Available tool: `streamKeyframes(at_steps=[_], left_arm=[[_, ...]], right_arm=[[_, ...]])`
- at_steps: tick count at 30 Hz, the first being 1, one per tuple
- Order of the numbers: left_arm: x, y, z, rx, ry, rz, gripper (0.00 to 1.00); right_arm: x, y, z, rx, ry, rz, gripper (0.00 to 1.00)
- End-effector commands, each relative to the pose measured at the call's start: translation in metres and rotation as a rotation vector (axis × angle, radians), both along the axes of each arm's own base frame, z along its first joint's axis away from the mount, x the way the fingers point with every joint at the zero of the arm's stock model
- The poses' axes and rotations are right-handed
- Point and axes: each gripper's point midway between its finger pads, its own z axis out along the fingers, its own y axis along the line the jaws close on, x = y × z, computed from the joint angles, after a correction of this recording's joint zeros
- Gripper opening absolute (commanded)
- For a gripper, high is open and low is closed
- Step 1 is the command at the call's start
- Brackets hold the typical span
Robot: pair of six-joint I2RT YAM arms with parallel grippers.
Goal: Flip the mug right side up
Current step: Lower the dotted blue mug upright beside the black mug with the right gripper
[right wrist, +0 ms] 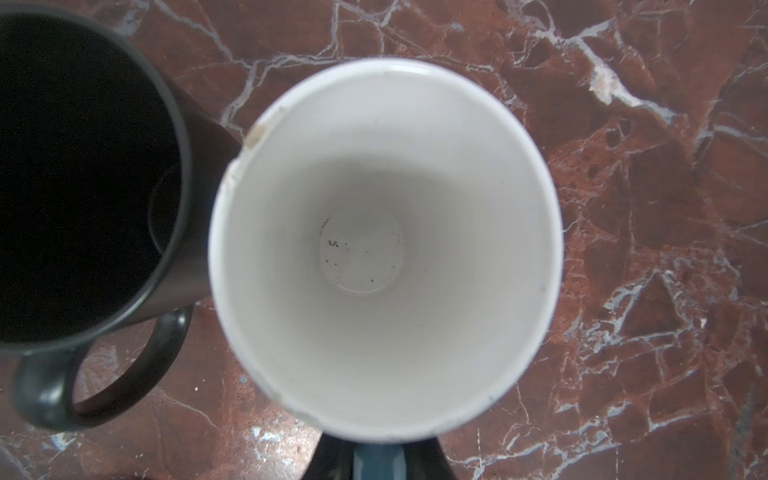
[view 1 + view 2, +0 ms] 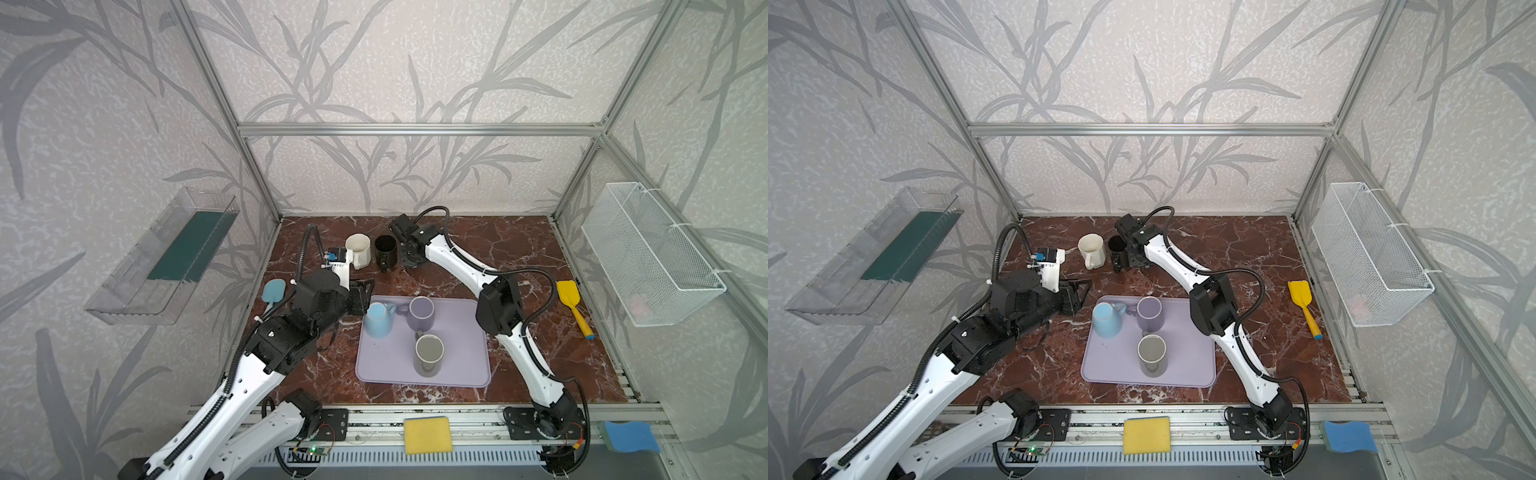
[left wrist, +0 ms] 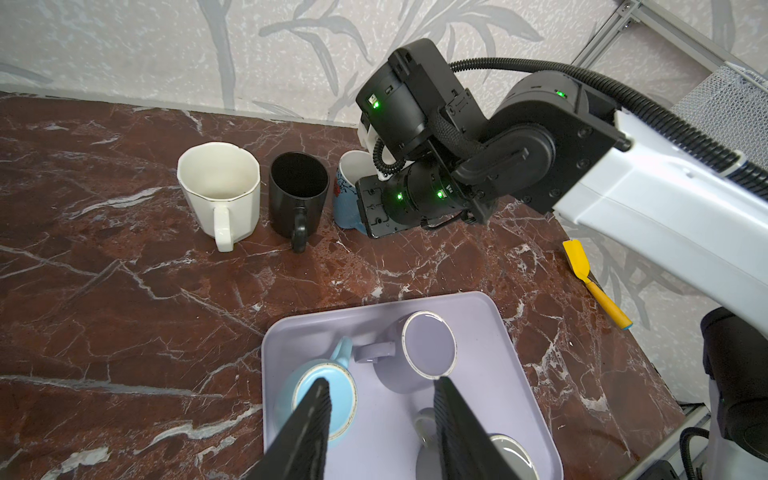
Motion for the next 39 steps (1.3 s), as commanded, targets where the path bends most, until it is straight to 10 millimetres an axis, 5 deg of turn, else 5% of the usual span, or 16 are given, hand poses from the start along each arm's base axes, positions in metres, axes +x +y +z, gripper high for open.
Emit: streamKeyframes(at_steps=[1, 13, 39], left_arm=[[-0.004, 0.007, -0.005, 0.034, 0.006, 0.003, 0.44], [-0.005, 0.008, -0.005, 0.039, 0.004, 0.002, 0.44], [-0.010, 0.014, -0.002, 0.034, -0.003, 0.010, 0.44]], right_arm=[[0.004, 0.002, 0.014, 0.005, -0.039, -0.014, 0.15], [0.004, 0.005, 0.022, 0.019, -0.051, -0.010, 0.30], [-0.009, 0.015, 0.022, 0.042, -0.025, 0.006, 0.27]])
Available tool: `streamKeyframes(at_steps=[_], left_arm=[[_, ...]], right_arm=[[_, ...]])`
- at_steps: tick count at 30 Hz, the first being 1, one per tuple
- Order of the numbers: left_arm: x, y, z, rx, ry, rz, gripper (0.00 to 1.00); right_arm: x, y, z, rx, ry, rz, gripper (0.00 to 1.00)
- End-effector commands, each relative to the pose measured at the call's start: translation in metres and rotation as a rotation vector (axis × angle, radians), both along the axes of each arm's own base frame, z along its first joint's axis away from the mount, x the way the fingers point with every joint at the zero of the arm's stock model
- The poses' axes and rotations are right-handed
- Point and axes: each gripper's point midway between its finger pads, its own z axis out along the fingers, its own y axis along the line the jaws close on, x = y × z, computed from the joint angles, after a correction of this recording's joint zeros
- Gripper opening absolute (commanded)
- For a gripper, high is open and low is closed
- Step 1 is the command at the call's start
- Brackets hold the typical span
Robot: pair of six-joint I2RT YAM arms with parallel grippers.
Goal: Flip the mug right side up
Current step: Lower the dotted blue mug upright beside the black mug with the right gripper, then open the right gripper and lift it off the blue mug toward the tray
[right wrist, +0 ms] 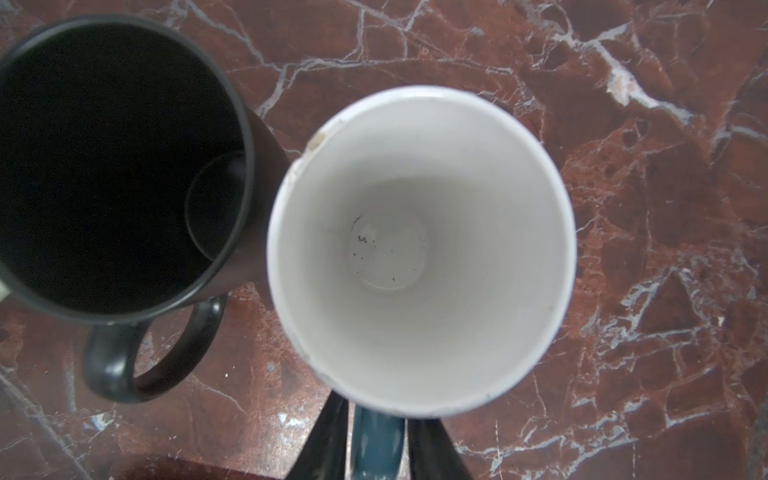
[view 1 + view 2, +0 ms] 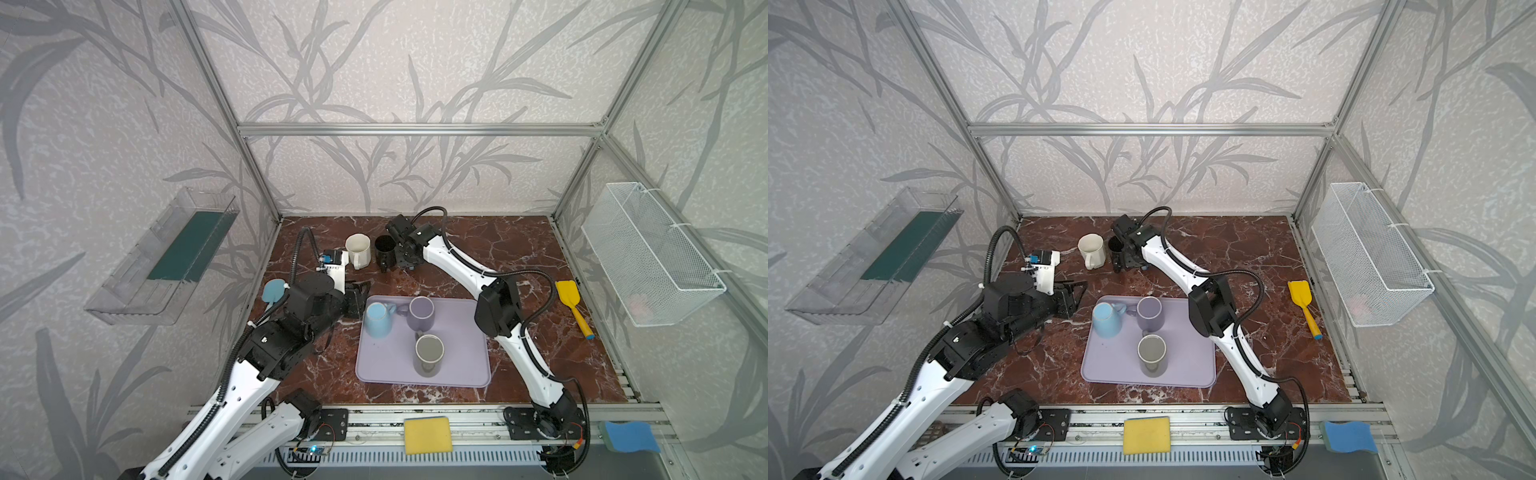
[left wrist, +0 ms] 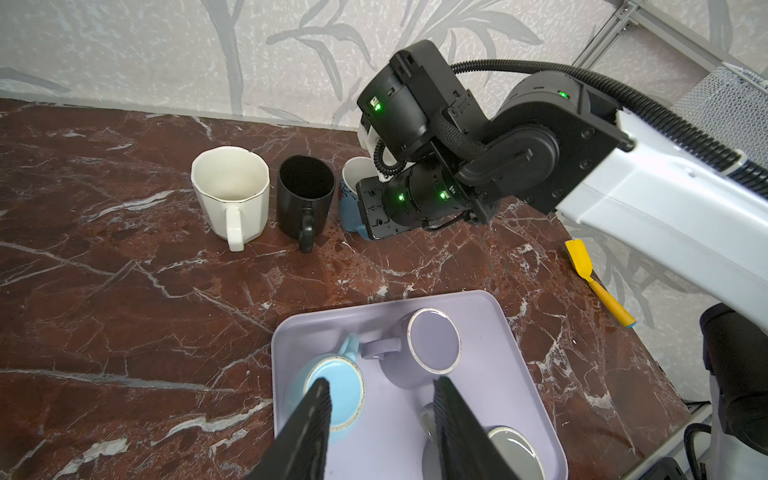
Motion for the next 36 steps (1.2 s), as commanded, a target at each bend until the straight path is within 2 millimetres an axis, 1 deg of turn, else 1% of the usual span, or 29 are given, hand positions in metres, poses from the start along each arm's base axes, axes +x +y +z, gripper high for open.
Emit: streamKeyframes(at_steps=[1, 7, 12, 14, 16, 19, 23, 24, 29, 31, 33, 36], left_arm=[[-0.003, 0.006, -0.007, 0.028, 0.013, 0.006, 0.44], [-0.003, 0.006, -0.009, 0.035, 0.026, 0.007, 0.44], [-0.004, 0.006, -0.010, 0.042, 0.038, 0.007, 0.47], [-0.003, 0.006, -0.010, 0.043, 0.044, 0.009, 0.48], [-0.002, 0.004, -0.011, 0.044, 0.053, 0.008, 0.49], [0.001, 0.001, -0.017, 0.048, 0.075, 0.005, 0.50], [0.006, -0.004, -0.028, 0.054, 0.111, 0.002, 0.50], [0.008, -0.005, -0.032, 0.059, 0.125, 0.001, 0.50], [0.014, -0.016, -0.055, 0.063, 0.193, -0.018, 0.50], [0.018, -0.023, -0.065, 0.068, 0.230, -0.038, 0.50], [0.020, -0.031, -0.075, 0.074, 0.266, -0.064, 0.50], [0.024, -0.042, -0.086, 0.075, 0.303, -0.099, 0.50]], right_arm=[[-0.003, 0.001, 0.020, 0.013, -0.024, -0.005, 0.27], [-0.008, -0.004, 0.039, 0.011, -0.047, 0.020, 0.29], [-0.016, -0.012, 0.059, 0.021, -0.089, 0.051, 0.31], [-0.021, -0.017, 0.067, 0.019, -0.109, 0.066, 0.32], [-0.028, -0.028, 0.074, 0.002, -0.126, 0.073, 0.33], [-0.040, -0.039, 0.080, -0.003, -0.145, 0.109, 0.34], [-0.062, -0.048, 0.077, 0.028, -0.143, 0.179, 0.35], [-0.068, -0.048, 0.076, 0.037, -0.141, 0.211, 0.35], [-0.099, -0.065, 0.065, 0.029, -0.122, 0.294, 0.35], [-0.111, -0.071, 0.061, 0.032, -0.113, 0.330, 0.35], [-0.120, -0.077, 0.061, 0.039, -0.113, 0.345, 0.36], [-0.131, -0.090, 0.057, 0.061, -0.097, 0.347, 0.36]])
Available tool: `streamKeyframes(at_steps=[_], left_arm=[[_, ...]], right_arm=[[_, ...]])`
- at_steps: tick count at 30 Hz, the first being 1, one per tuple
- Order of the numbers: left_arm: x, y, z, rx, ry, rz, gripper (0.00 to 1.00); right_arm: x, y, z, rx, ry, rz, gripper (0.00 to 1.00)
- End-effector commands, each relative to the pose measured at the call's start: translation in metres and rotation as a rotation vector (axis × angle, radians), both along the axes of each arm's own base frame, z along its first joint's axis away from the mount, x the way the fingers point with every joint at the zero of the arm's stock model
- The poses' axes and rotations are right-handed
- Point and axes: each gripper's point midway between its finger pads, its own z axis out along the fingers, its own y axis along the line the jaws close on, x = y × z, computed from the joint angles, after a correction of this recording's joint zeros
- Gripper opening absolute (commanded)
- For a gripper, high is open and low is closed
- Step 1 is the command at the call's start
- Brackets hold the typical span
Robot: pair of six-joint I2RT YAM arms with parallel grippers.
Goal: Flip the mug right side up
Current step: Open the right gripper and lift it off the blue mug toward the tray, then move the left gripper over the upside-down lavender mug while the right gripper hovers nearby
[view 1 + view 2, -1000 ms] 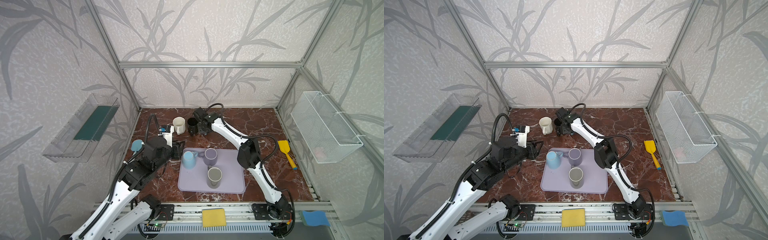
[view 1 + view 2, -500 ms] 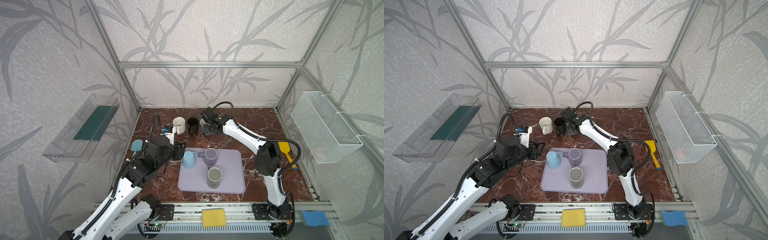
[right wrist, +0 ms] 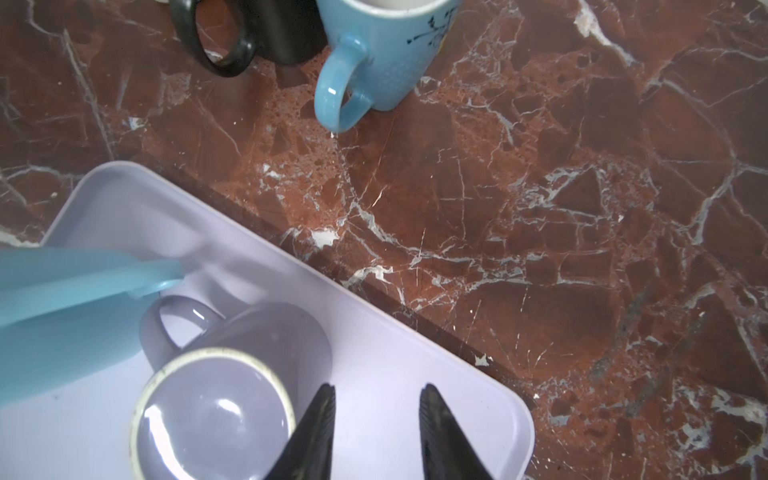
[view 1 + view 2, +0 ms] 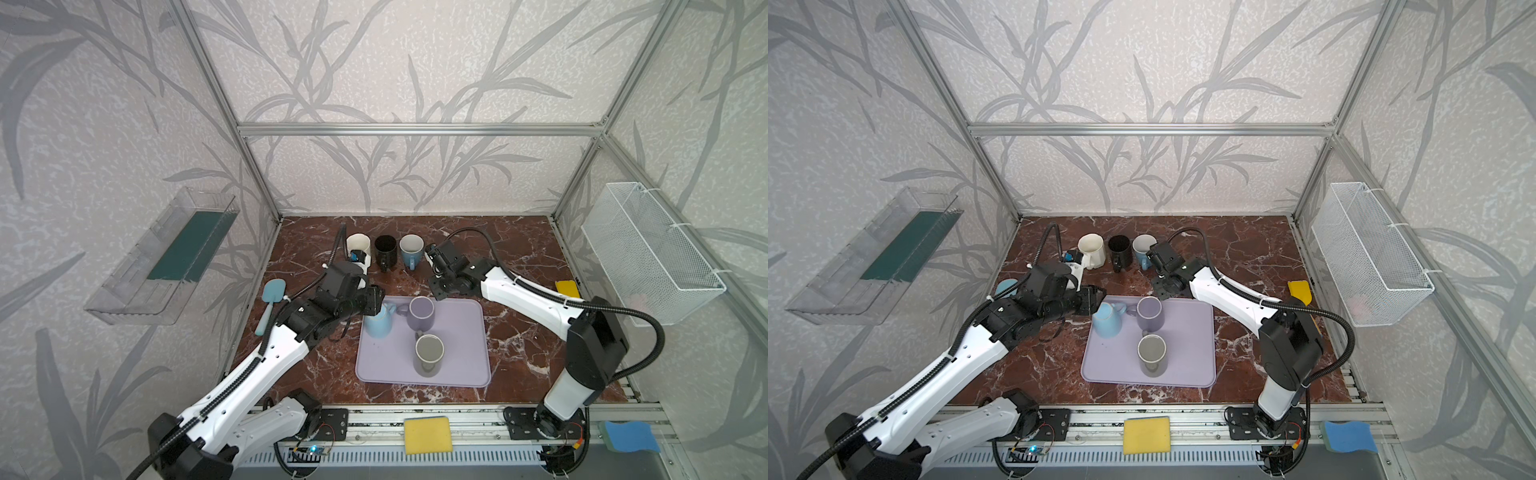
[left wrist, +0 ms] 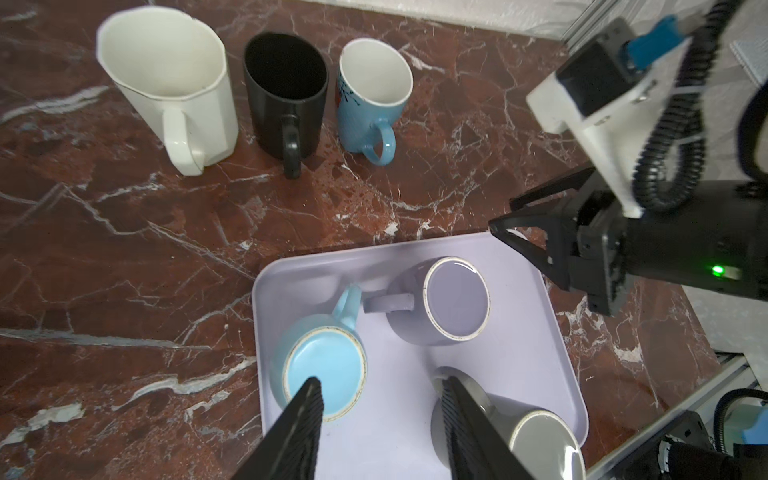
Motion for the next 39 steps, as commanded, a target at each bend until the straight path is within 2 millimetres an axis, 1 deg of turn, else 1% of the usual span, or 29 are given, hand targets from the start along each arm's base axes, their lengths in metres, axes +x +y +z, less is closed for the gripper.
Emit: streamKeyframes(at_steps=[1, 4, 7, 10, 13, 18, 22, 31, 39], left_arm=[[0.003, -0.011, -0.012, -0.013, 0.044, -0.036, 0.50], [0.009, -0.017, -0.019, -0.003, 0.066, -0.049, 0.50], [0.014, -0.024, -0.027, 0.007, 0.090, -0.073, 0.50], [0.016, -0.031, -0.035, 0.027, 0.116, -0.117, 0.50], [0.013, -0.038, -0.039, 0.056, 0.129, -0.193, 0.49], [0.013, -0.043, -0.039, 0.124, 0.129, -0.283, 0.49], [0.023, -0.037, -0.043, 0.207, 0.138, -0.265, 0.49], [0.038, -0.042, -0.074, 0.377, 0.210, -0.290, 0.48], [0.053, -0.046, -0.093, 0.472, 0.266, -0.284, 0.47]], right_arm=[[-0.004, -0.003, 0.017, 0.073, -0.036, 0.036, 0.37], [-0.010, -0.010, 0.017, 0.115, -0.029, 0.030, 0.37], [-0.016, -0.013, 0.018, 0.162, -0.019, 0.033, 0.37], [-0.022, -0.013, 0.018, 0.192, -0.010, 0.043, 0.37], [-0.026, -0.016, 0.018, 0.198, -0.009, 0.043, 0.37], [-0.030, -0.021, 0.017, 0.205, -0.001, 0.036, 0.38], [-0.033, -0.025, 0.020, 0.209, -0.006, 0.029, 0.38], [-0.037, -0.042, 0.029, 0.214, -0.028, 0.003, 0.39], [-0.043, -0.055, 0.036, 0.230, -0.061, -0.020, 0.41]])
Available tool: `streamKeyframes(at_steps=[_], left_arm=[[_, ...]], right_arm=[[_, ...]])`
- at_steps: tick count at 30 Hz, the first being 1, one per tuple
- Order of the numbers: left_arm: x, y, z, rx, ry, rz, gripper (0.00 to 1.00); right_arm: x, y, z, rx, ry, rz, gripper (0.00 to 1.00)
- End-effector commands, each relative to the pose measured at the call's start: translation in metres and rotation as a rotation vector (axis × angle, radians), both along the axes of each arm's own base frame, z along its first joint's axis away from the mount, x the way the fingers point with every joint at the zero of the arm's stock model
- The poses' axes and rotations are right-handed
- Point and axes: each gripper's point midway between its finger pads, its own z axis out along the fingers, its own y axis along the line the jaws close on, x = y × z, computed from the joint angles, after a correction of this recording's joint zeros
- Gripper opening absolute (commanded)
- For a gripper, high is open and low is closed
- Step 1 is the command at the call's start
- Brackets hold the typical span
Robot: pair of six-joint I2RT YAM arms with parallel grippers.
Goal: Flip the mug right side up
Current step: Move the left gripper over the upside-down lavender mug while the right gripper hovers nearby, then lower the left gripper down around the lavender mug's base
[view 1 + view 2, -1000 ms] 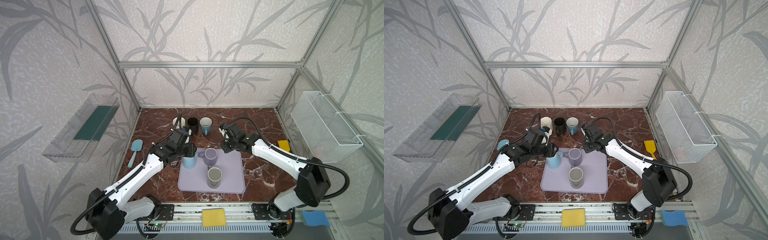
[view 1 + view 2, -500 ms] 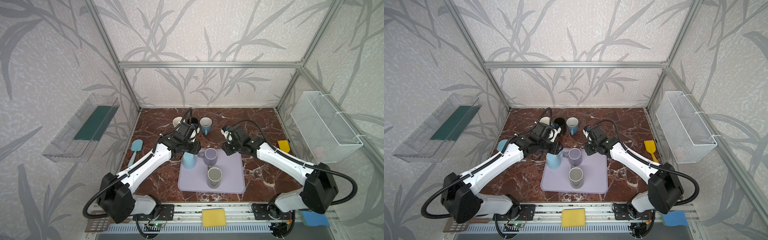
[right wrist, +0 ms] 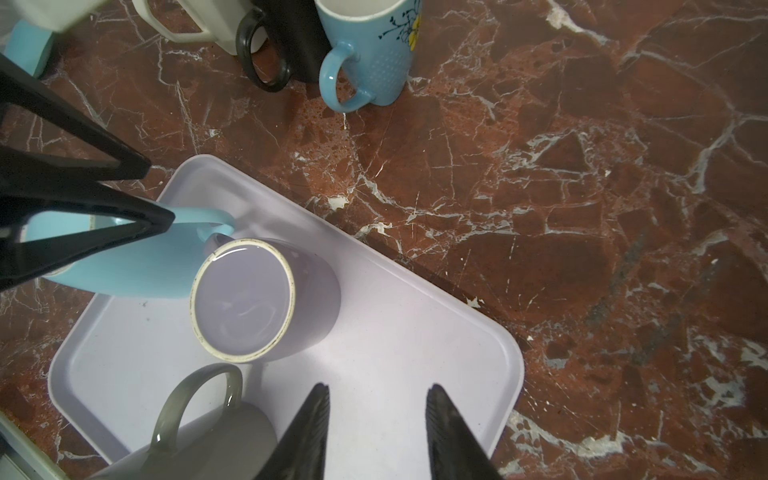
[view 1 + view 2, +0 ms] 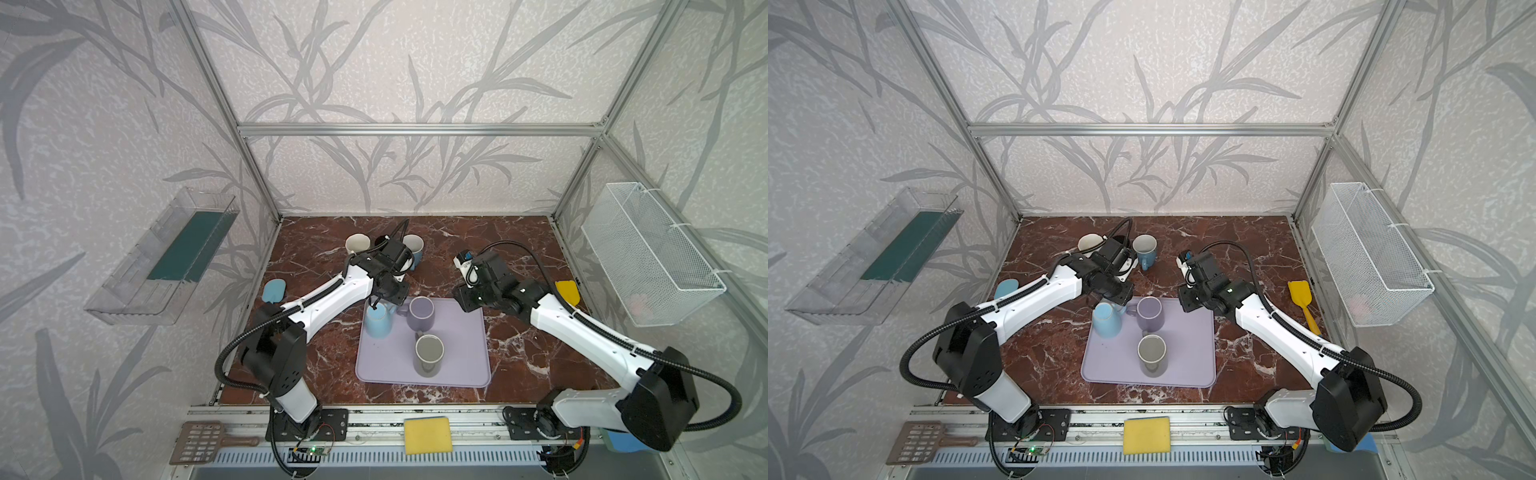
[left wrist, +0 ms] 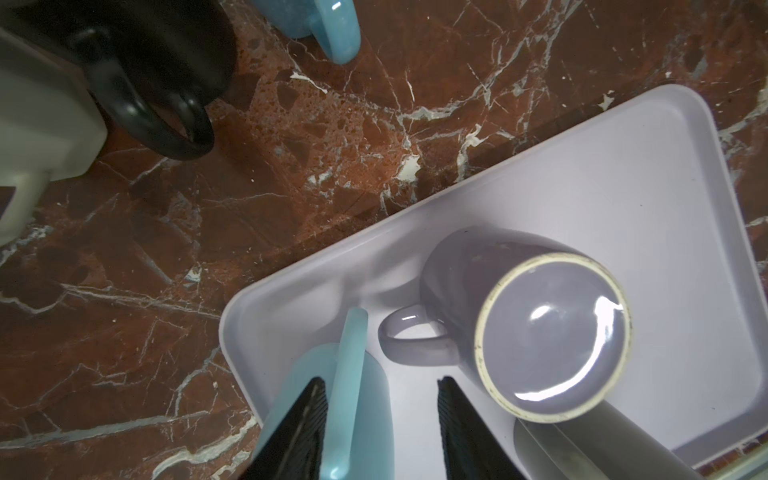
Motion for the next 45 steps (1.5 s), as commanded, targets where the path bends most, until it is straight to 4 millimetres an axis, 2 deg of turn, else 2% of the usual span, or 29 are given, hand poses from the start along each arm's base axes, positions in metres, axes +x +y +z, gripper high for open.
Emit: streamKeyframes(at_steps=[1, 7, 14, 29, 39, 45], left_arm=[[0.002, 0.005, -0.003, 0.073, 0.009, -0.017, 0.46], [0.002, -0.003, -0.016, 0.093, 0.041, -0.040, 0.46], [-0.007, -0.016, -0.024, 0.099, 0.063, -0.083, 0.44], [-0.044, -0.034, -0.027, 0.094, 0.084, -0.134, 0.43], [-0.051, -0.033, -0.013, 0.054, 0.046, -0.170, 0.43], [-0.060, -0.040, -0.020, 0.032, 0.070, -0.254, 0.44]], right_arm=[[-0.003, -0.009, 0.006, 0.009, -0.019, -0.024, 0.41], [-0.005, -0.014, 0.009, 0.016, -0.026, -0.037, 0.42], [-0.005, -0.016, 0.011, 0.018, -0.030, -0.042, 0.42], [-0.009, -0.019, 0.012, 0.026, -0.034, -0.049, 0.42], [-0.013, -0.021, 0.017, 0.043, -0.045, -0.056, 0.43], [-0.014, -0.023, 0.019, 0.045, -0.048, -0.059, 0.43]])
